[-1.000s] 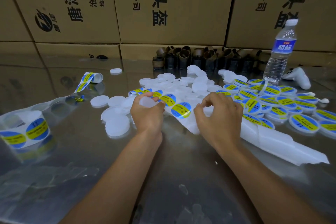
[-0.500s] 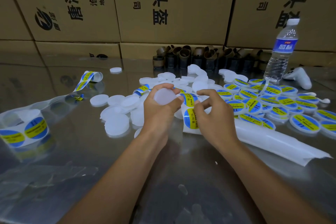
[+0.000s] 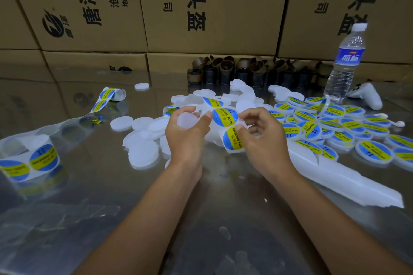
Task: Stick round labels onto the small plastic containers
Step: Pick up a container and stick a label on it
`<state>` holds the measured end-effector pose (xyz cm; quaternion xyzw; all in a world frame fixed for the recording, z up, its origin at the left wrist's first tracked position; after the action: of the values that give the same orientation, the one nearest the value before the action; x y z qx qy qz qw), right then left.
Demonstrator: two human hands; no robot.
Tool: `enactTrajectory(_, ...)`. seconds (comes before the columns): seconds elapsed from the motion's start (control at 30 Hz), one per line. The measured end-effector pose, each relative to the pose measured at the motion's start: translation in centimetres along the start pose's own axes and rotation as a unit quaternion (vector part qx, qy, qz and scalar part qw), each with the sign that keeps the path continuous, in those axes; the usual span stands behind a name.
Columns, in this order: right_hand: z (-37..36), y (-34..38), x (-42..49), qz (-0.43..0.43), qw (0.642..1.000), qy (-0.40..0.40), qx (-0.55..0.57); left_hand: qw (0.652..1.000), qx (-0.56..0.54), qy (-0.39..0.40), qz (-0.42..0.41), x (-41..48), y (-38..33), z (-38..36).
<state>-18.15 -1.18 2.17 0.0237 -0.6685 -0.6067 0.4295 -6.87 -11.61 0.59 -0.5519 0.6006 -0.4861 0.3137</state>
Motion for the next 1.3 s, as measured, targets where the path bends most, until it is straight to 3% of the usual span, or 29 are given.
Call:
enactTrajectory(0.3,0.5,0.7,0.0,0.043,0.998,-0.043,-0.004,0.99,-0.018,0.129,0.058,-0.8,0.6,-1.6)
enactTrajectory(0.5,-0.3,1.7,-0.8,0.177,0.966,-0.003,-0.189,0.986,-0.065,0.119,0.095,-0.5,0.7,-1.3)
enactTrajectory(1.0,-0.1,2.3,-0.9,0.205,0.956,-0.011,-0.211,0.981,-0.085,0.15,0.089,-0.4,0.8,-1.6)
enactTrajectory(1.3,-0.2,2.5,-1.1,0.213,0.951,-0.012,-0.225,0.995,-0.011,0.083,0.06,-0.1,0.8,-0.9)
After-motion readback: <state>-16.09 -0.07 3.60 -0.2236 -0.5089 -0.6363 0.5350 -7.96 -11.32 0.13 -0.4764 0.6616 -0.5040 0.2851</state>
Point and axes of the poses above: each hand's wrist, its own x-axis towards the middle knuckle, its own z-axis out of the back of the hand, y = z × x, the point moved 5 cm from there along x, towards the middle knuckle, and after that the axes turned 5 degrees about x, right-handed, at the moved point
